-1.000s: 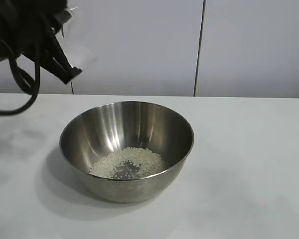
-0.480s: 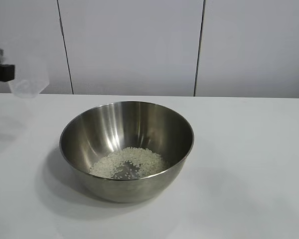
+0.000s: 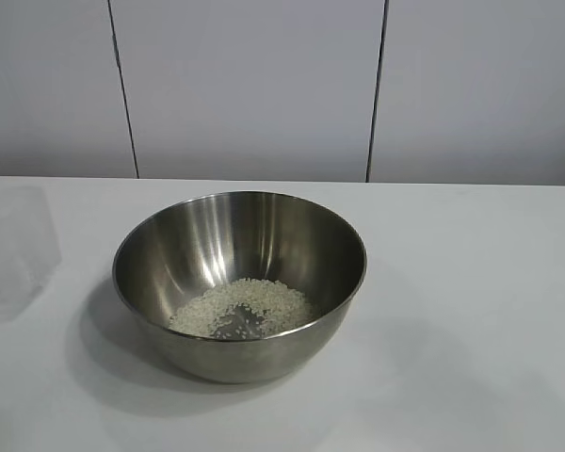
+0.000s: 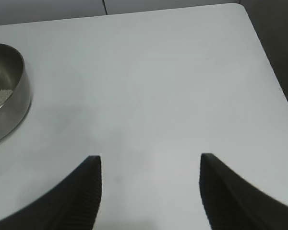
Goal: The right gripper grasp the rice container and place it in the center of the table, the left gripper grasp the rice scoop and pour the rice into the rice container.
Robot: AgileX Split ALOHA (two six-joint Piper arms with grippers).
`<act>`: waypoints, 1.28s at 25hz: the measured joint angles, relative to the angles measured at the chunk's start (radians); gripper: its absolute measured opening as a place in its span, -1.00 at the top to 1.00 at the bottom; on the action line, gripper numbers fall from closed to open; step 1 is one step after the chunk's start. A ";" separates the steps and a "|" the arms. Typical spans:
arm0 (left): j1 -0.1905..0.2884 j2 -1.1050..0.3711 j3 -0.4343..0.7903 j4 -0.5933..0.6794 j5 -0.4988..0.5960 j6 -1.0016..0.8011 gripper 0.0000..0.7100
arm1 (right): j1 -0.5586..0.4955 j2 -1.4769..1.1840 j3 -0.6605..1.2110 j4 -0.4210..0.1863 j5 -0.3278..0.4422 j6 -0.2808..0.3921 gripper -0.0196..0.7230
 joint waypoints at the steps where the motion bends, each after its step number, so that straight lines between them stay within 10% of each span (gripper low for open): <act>1: 0.000 0.029 -0.003 0.000 0.001 0.011 0.97 | 0.000 0.000 0.000 0.000 0.000 0.000 -0.15; 9: 0.001 0.081 -0.013 0.010 -0.044 0.069 0.88 | 0.000 0.000 0.000 0.000 0.000 0.000 -0.15; 17: 0.001 0.077 0.018 0.017 -0.024 0.072 -0.40 | 0.000 0.000 0.000 0.000 -0.002 0.000 -0.15; 32: 0.002 0.057 0.108 -0.177 -0.024 0.112 -0.50 | 0.000 0.000 0.000 0.000 -0.002 0.000 -0.15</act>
